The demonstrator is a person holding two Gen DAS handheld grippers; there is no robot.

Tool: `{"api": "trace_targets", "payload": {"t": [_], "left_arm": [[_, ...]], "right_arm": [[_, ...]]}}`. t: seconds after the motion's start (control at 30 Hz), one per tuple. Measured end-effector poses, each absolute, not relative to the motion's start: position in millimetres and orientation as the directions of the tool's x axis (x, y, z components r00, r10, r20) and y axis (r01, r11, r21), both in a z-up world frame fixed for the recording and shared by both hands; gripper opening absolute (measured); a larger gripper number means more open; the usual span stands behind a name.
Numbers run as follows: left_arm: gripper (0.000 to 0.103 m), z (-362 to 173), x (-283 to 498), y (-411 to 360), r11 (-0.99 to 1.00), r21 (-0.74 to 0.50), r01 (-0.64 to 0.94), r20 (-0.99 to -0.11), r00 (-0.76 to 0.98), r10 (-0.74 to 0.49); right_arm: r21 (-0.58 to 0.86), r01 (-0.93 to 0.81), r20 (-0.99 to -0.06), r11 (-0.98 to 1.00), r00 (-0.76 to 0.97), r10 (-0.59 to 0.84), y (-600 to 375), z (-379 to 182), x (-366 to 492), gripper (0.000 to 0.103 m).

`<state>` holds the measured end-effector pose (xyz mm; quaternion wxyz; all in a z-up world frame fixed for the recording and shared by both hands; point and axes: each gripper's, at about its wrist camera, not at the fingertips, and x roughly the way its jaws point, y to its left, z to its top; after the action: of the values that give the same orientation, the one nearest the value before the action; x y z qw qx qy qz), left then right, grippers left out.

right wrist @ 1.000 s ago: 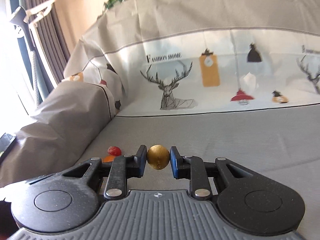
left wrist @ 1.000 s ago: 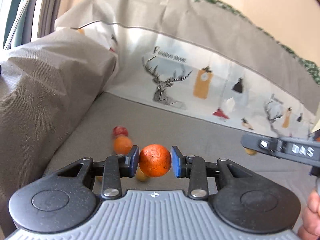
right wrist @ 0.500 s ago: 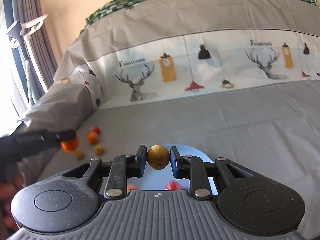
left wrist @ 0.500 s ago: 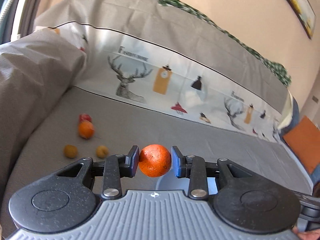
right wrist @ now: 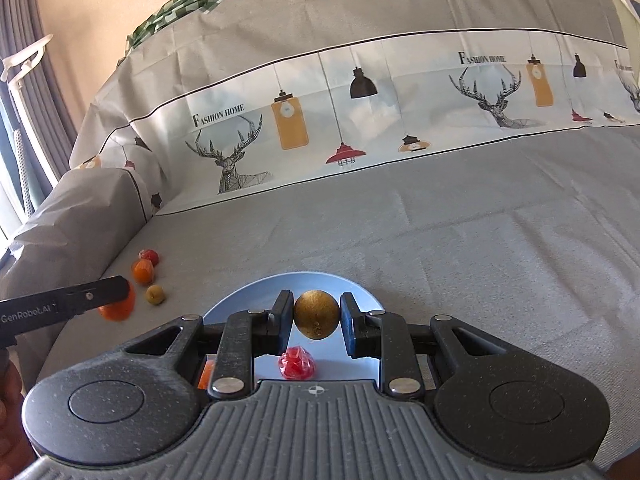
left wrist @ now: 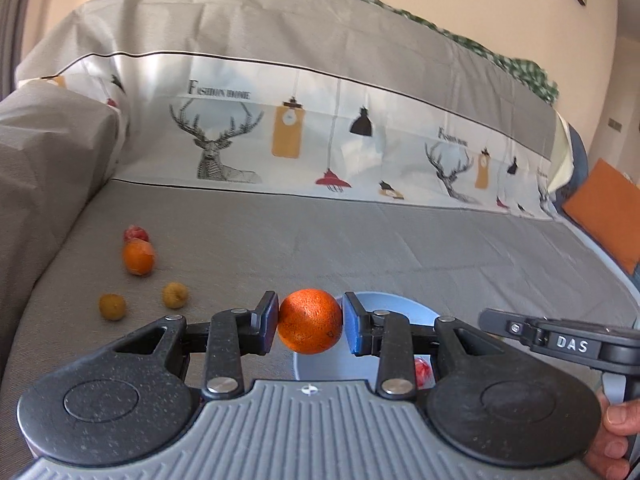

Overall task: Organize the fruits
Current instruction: 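Carry the orange and yellow fruit over the blue plate with both tools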

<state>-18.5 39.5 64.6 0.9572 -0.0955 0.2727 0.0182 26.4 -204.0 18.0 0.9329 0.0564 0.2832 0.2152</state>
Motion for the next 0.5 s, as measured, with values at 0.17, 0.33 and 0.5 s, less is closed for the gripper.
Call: {"api": "trace_targets", "payload": {"t": [0.17, 0.33, 0.5], "left_arm": [[0.038, 56, -13, 27, 0.988, -0.154, -0.027, -0.539, 0.840, -0.061], [0.038, 46, -8, 11, 0.992, -0.122, 0.029, -0.557, 0.825, -0.093], [0.038, 36, -4, -2, 0.994, -0.083, 0.074, -0.579, 0.808, -0.109]], "right_arm": [[0.213, -0.379, -0.518, 0.900, 0.738, 0.433, -198, 14, 29, 0.026], [0.213, -0.383, -0.527, 0.899, 0.729, 0.436, -196, 14, 32, 0.026], [0.200, -0.388, -0.536, 0.900, 0.726, 0.432, -193, 12, 34, 0.026]]}}
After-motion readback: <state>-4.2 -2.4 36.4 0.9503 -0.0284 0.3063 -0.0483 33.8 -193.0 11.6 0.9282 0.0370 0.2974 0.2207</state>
